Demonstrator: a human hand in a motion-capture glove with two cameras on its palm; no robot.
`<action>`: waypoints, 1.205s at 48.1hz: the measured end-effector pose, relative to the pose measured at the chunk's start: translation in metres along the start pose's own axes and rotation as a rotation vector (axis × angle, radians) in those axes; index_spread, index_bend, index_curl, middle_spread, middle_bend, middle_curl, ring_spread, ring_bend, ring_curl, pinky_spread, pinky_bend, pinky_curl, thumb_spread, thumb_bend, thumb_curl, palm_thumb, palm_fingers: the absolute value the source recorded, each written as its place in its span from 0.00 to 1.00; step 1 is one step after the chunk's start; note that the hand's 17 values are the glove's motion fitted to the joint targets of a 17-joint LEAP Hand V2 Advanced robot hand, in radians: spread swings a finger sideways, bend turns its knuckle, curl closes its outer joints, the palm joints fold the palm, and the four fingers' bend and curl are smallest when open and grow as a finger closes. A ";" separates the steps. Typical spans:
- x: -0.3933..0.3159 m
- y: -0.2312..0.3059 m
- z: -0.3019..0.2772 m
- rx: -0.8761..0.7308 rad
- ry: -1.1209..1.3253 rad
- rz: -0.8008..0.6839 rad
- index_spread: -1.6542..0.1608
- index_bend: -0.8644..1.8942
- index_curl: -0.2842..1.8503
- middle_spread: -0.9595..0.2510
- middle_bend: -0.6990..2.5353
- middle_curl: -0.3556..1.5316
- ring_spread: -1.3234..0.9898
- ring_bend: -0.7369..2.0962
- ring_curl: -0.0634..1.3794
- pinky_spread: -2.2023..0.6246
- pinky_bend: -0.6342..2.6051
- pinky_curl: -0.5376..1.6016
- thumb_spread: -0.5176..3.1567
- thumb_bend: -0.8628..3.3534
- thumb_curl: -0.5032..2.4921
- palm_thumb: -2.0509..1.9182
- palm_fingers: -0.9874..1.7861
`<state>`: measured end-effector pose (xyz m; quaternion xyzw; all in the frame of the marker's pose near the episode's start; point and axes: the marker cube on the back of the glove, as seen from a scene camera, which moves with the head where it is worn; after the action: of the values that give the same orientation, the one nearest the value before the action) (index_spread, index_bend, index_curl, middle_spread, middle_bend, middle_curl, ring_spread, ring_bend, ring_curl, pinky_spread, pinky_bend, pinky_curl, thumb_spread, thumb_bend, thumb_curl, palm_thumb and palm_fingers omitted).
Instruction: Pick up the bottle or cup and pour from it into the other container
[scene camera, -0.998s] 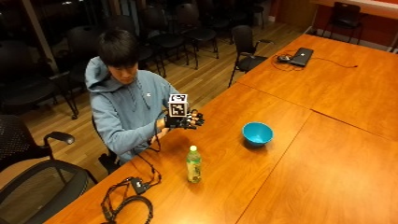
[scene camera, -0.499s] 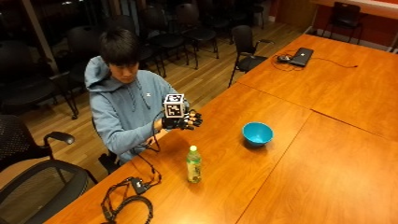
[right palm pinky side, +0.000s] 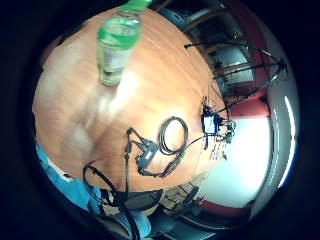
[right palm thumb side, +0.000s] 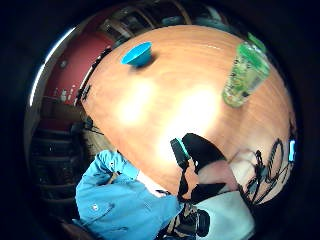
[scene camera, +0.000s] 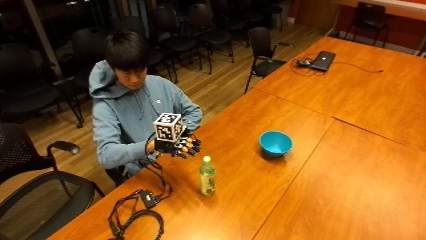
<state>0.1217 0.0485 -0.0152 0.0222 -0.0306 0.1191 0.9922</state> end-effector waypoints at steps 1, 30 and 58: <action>0.007 0.001 -0.001 0.007 -0.007 0.011 0.72 0.37 0.23 0.79 0.29 0.35 0.62 0.40 0.21 0.87 0.38 0.36 0.40 0.20 0.27 0.67 0.39; 0.072 -0.028 0.062 0.363 -0.650 0.092 0.75 0.35 0.21 0.85 0.30 0.36 0.63 0.43 0.24 0.87 0.42 0.38 0.39 0.20 0.29 0.69 0.38; 0.032 -0.108 0.136 0.575 -1.324 0.158 0.75 0.35 0.20 0.92 0.29 0.36 0.64 0.48 0.26 0.86 0.46 0.39 0.37 0.20 0.29 0.70 0.39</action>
<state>0.1713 -0.0558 0.1181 0.3473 -0.5939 0.1553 0.7089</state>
